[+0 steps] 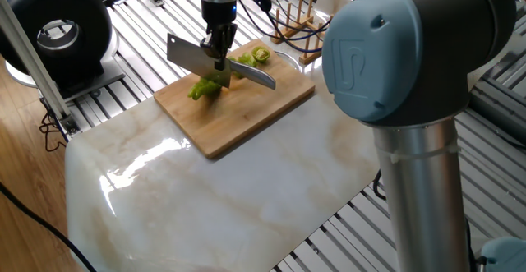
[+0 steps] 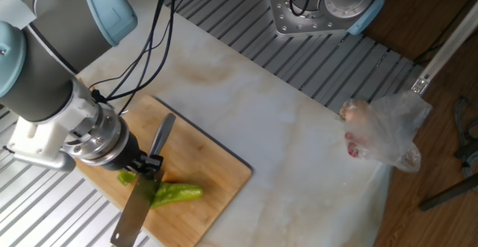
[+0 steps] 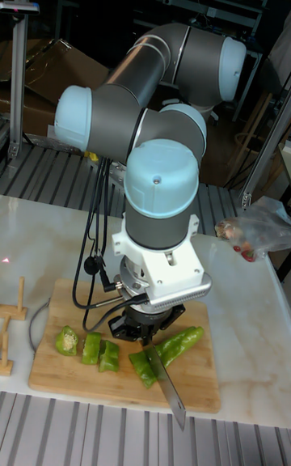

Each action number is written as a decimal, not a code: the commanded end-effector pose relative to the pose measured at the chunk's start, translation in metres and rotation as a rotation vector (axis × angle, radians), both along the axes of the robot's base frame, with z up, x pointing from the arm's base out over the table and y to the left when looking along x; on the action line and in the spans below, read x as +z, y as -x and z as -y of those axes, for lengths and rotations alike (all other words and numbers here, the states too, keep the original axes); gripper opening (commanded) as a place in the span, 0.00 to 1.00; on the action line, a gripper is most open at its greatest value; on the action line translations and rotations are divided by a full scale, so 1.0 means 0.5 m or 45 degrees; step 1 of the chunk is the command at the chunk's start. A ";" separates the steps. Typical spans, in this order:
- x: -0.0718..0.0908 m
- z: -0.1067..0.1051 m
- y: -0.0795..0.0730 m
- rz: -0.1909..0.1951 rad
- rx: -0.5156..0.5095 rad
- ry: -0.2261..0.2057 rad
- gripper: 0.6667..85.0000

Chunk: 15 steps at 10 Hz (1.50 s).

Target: Chop the chili peppers

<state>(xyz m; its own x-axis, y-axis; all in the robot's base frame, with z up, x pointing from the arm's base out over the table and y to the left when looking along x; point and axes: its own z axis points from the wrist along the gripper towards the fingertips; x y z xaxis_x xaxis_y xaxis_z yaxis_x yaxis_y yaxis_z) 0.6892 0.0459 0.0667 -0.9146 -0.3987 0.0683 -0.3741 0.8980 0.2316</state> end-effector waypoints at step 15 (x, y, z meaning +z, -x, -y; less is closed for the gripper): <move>0.010 -0.001 0.001 -0.043 -0.101 0.087 0.01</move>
<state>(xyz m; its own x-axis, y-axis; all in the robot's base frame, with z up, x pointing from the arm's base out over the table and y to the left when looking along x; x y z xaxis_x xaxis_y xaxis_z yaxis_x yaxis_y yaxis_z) 0.6882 0.0465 0.0703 -0.9306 -0.3461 0.1188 -0.3213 0.9282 0.1879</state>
